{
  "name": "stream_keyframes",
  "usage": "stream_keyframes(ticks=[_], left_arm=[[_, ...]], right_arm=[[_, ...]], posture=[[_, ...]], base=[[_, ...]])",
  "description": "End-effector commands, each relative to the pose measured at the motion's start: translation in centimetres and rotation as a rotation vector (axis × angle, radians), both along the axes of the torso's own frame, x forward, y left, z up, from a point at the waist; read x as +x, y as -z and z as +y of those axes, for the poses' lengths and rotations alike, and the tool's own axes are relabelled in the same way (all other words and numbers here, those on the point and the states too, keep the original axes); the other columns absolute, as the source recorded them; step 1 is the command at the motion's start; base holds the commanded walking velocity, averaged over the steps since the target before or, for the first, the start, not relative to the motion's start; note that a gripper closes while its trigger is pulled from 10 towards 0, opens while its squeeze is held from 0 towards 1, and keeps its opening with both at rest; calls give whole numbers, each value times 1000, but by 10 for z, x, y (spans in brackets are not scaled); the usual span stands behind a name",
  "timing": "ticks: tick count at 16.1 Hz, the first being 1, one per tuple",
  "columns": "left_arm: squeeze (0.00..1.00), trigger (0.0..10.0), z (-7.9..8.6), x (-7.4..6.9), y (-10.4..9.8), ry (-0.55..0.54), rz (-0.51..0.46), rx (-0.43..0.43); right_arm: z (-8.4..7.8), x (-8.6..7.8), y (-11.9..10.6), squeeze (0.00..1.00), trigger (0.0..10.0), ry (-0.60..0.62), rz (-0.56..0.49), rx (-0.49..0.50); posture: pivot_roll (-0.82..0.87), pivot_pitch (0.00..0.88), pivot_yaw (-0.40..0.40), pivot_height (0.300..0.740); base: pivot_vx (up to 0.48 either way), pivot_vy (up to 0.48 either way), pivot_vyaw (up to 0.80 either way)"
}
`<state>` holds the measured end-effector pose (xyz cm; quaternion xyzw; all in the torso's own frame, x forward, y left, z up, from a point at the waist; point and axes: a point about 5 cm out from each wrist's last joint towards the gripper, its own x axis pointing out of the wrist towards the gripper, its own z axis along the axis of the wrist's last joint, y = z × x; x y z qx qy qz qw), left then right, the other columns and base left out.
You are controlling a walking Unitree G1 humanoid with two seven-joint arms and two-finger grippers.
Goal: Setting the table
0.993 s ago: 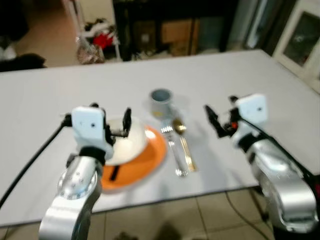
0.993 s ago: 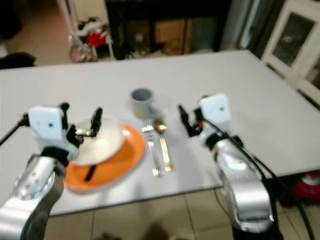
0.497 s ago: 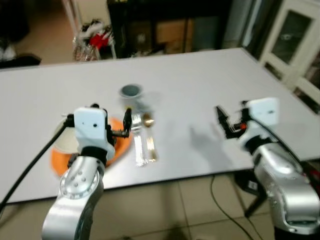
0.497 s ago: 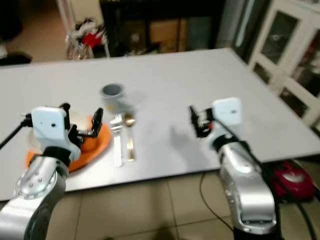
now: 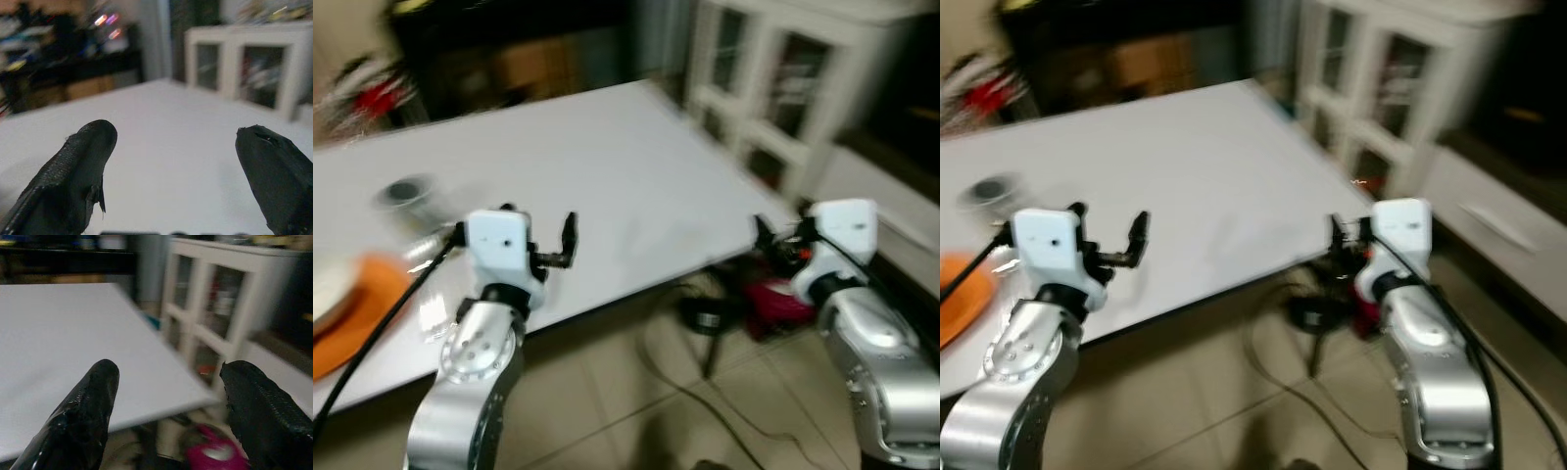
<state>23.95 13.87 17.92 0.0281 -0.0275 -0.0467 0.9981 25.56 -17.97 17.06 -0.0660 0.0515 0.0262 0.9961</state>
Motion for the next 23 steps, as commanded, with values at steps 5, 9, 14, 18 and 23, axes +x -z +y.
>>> stream_keyframes(ticks=[5,9,14,18,23], left_arm=[[0,10000,11,3,5,-4,18,5],[0,10000,17,3,7,-27,20,12],[0,10000,20,3,7,-41,22,16],[0,10000,20,5,7,-37,23,15],[0,10000,19,6,7,-23,23,19]], right_arm=[[13,4,-4,0,10000,-56,-3,-4],[19,7,-2,0,10000,-125,14,-17],[25,10,1,0,10000,-153,26,-6],[23,13,4,0,10000,-139,47,0],[18,15,8,0,10000,-102,61,16]], posture=[[-155,0,68,740],[-151,0,62,740],[-146,0,57,740],[-141,0,54,740],[-140,0,56,740]], base=[[265,0,0],[358,0,0],[349,0,0],[347,0,-400],[349,0,-160]])
